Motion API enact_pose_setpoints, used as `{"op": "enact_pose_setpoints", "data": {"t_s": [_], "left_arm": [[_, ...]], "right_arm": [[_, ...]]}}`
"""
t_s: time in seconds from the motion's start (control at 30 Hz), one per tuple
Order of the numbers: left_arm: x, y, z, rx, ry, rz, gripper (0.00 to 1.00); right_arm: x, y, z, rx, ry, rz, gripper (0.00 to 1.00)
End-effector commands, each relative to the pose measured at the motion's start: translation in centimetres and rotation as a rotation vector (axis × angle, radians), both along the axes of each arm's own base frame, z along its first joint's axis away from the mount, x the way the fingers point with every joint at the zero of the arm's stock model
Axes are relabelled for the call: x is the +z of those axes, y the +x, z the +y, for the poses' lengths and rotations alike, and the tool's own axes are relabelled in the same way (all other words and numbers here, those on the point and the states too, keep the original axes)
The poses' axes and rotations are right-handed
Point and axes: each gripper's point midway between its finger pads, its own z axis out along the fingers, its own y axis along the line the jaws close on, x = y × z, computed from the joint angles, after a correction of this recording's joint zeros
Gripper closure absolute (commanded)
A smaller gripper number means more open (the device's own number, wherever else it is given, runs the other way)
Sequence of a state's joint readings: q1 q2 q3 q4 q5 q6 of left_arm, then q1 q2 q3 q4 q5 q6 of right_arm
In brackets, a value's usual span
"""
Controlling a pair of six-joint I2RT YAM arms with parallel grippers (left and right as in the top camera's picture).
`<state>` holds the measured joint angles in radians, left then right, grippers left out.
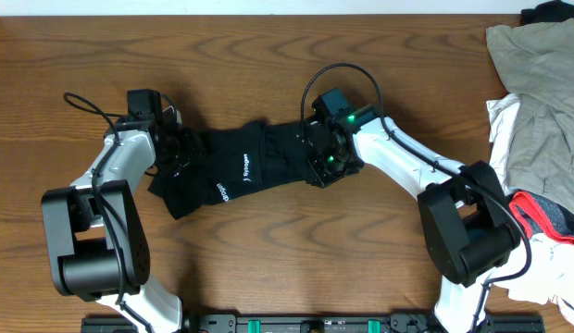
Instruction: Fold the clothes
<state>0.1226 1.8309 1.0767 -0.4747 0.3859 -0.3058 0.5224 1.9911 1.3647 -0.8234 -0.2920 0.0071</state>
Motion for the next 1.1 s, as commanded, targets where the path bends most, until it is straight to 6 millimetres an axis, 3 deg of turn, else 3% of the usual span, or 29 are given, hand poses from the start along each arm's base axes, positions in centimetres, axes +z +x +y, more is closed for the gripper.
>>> {"op": "enact_pose_setpoints", "data": {"t_s": [0.0,0.1,0.13,0.3,0.43,0.6,0.73,0.83,1.0,1.07], "left_arm": [[-1.2,-0.9,0.4,-0.007,0.018,0.044,0.52],[-1.2,-0.9,0.4,-0.007,0.018,0.044,0.52],[-1.2,-0.9,0.4,-0.006,0.018,0.044,0.52],[-1.2,-0.9,0.4,-0.007,0.018,0.044,0.51],[-1.2,-0.9,0.4,-0.007,0.018,0.044,0.51],[-1.2,-0.9,0.4,-0.006,0.018,0.044,0.51],[-1.2,-0.9,0.4,-0.006,0.018,0.044,0.52],[-1.2,-0.8,0.4,-0.006,0.018,0.043,0.52],[-1.2,-0.9,0.4,-0.007,0.018,0.044,0.52],[-1.2,-0.9,0.4,-0.006,0.018,0.044,0.51]], "right_arm": [[-0.7,-0.3,0.1,0.004,-0.013,0.006,0.74],[-0.6,-0.1,0.2,0.005,-0.008,-0.001,0.96],[-0.6,0.0,0.4,0.006,0.0,-0.004,0.99],[0.8,1.3,2.8,0.037,0.123,-0.052,0.99],[3.2,3.4,4.8,0.051,0.211,-0.12,0.99],[4.4,5.1,5.8,0.043,0.254,-0.191,0.96],[3.1,4.1,5.9,0.052,0.228,-0.144,0.93],[1.5,2.6,5.8,0.064,0.192,-0.078,0.84],[-1.2,0.0,5.7,0.089,0.129,0.029,0.77],[-1.6,-0.4,5.6,0.093,0.116,0.048,0.69]]}}
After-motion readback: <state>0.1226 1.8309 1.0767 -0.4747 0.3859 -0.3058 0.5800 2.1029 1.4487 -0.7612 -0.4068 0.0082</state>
